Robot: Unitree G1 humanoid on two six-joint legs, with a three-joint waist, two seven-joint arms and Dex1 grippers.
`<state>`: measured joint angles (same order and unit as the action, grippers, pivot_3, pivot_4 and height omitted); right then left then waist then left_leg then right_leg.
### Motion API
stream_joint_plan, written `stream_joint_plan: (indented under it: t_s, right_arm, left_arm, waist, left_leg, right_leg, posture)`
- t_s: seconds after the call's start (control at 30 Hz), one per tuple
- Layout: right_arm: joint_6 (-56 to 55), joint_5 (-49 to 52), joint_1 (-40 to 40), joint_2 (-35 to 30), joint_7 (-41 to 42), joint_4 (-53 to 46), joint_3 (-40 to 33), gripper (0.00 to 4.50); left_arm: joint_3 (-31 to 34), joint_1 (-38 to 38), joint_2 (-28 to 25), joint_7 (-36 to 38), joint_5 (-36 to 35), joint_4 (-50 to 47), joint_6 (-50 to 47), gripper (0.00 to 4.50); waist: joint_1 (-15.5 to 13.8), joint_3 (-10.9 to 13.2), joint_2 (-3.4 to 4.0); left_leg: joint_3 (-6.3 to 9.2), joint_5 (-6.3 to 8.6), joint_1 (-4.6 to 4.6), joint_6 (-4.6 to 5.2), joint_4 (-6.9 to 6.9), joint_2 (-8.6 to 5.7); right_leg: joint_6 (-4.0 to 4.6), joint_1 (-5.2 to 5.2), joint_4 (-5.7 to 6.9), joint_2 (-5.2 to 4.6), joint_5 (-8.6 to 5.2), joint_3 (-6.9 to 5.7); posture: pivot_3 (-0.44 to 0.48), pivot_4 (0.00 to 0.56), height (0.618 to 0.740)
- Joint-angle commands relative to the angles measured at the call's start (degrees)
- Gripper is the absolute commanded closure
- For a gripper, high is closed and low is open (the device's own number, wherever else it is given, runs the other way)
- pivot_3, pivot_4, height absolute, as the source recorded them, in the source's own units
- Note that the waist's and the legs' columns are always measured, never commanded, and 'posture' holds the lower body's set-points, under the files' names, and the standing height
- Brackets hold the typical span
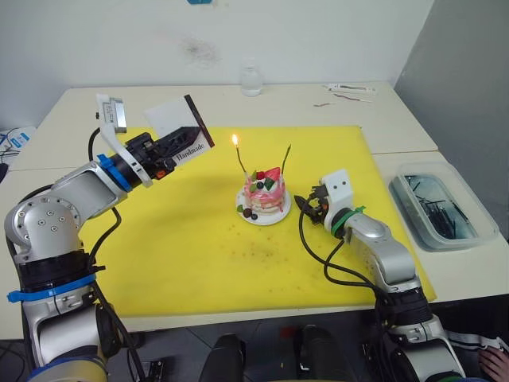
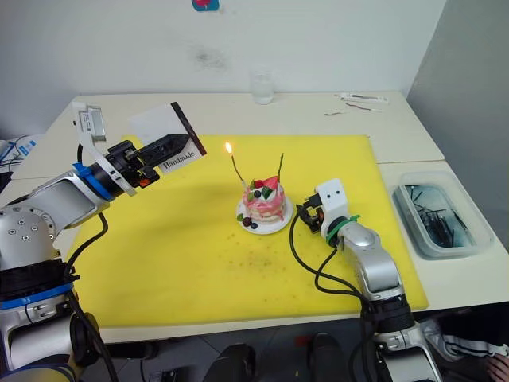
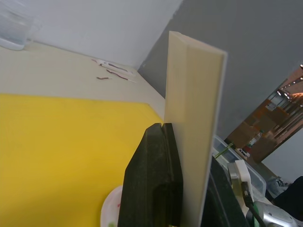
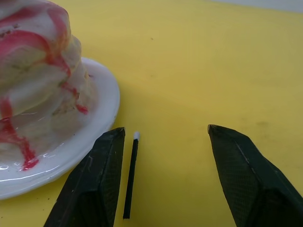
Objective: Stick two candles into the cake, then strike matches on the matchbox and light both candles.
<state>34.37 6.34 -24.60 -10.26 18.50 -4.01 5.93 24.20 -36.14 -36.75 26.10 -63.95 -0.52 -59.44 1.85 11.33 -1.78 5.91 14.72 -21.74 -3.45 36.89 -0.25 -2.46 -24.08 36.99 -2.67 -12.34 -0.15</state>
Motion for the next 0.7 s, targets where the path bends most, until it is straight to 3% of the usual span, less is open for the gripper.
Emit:
stream_joint_plan:
  t_s: [0.03, 0.43, 0.53, 0.7]
  right_arm:
    - [-0.2, -0.1, -0.9, 0.5, -0.7, -0.8, -0.1, 1.59]
    - [3.5, -1.3, -0.2, 1.8, -2.5, -1.1, 1.2, 1.59]
    - [3.3, -1.2, -0.3, 1.7, -3.3, -0.3, 0.6, 2.22]
    - [3.0, -0.9, 0.2, 1.1, -2.7, -1.0, 0.6, 3.97]
  left_arm:
    - [1.4, -0.4, -1.3, 1.9, 0.4, 0.2, 1.2, 4.5]
    - [1.5, 0.9, -1.0, 3.2, 1.6, -0.1, 2.0, 4.5]
    - [1.5, 0.8, -1.0, 3.0, 1.5, -0.2, 2.0, 4.5]
    - [1.4, 0.5, -0.7, 2.2, 1.2, -0.7, 1.8, 4.5]
  waist:
    - [0.0, 0.0, 0.0]
    - [0.0, 0.0, 0.0]
    - [0.0, 0.0, 0.0]
    - [0.0, 0.0, 0.0]
  left_leg:
    - [0.0, 0.0, 0.0, 0.0, 0.0, 0.0]
    - [0.04, 0.0, 0.0, 0.0, -0.02, 0.01]
    - [0.06, 0.0, 0.0, 0.0, -0.02, 0.01]
    - [0.06, 0.0, 0.0, 0.0, -0.02, 0.01]
  right_leg:
    - [0.0, 0.0, 0.0, 0.0, 0.0, 0.0]
    - [0.01, 0.0, -0.01, 0.01, 0.0, -0.03]
    - [0.01, 0.01, -0.01, 0.01, 0.0, -0.04]
    - [0.01, 0.01, -0.01, 0.01, -0.01, -0.05]
  posture:
    - [0.0, 0.15, 0.74]
    - [0.0, 0.15, 0.74]
    - [0.0, 0.15, 0.74]
    - [0.0, 0.15, 0.74]
